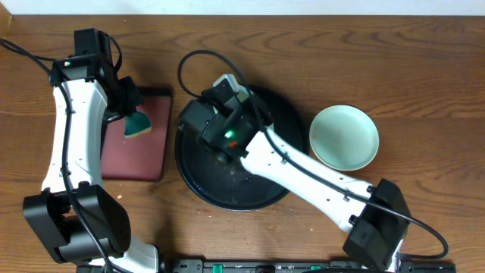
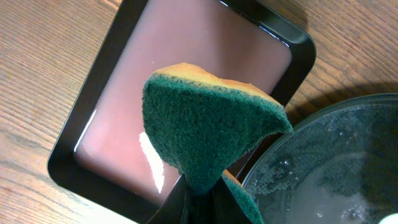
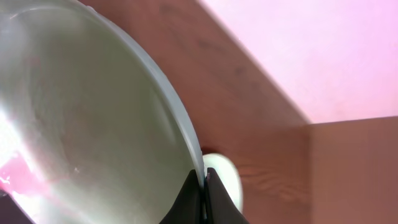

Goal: Clean dirty plates on tray and stack at the side
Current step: 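Lift the light-blue plate with the right gripper and carry it onto the stack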

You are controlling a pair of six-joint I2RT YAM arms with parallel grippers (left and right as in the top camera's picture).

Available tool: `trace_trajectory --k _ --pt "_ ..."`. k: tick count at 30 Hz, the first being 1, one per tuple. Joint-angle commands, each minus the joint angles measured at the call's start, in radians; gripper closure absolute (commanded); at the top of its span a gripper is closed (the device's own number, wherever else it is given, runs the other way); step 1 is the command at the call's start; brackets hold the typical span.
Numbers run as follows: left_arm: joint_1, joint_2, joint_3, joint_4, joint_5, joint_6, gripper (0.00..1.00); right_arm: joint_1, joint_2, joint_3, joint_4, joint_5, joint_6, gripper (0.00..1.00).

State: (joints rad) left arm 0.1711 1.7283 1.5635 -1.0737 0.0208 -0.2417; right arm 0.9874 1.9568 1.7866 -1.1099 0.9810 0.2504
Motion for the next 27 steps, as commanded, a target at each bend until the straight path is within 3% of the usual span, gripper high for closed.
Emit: trace_trajectory --k 1,9,18,23,27 --pt "0.003 0.000 -0.011 -0.003 0.002 0.013 0.93 0.030 -0.006 0.005 -0.009 0.253 0.063 0.99" --pt "0.003 0.000 -0.011 -0.003 0.002 0.013 0.93 0.061 -0.008 0.005 -0.041 0.401 0.124 0.99" --pt "0.003 0.000 -0.011 -0.003 0.002 0.013 0.93 0.065 -0.011 0.005 -0.085 0.397 0.214 0.99" --pt "0.003 0.000 -0.011 -0.003 0.002 0.013 0.93 0.044 -0.011 0.005 -0.135 0.194 0.269 0.99" --pt "0.003 0.000 -0.011 -0.003 0.002 0.013 0.92 -0.006 -0.011 0.004 -0.135 -0.151 0.233 0.99"
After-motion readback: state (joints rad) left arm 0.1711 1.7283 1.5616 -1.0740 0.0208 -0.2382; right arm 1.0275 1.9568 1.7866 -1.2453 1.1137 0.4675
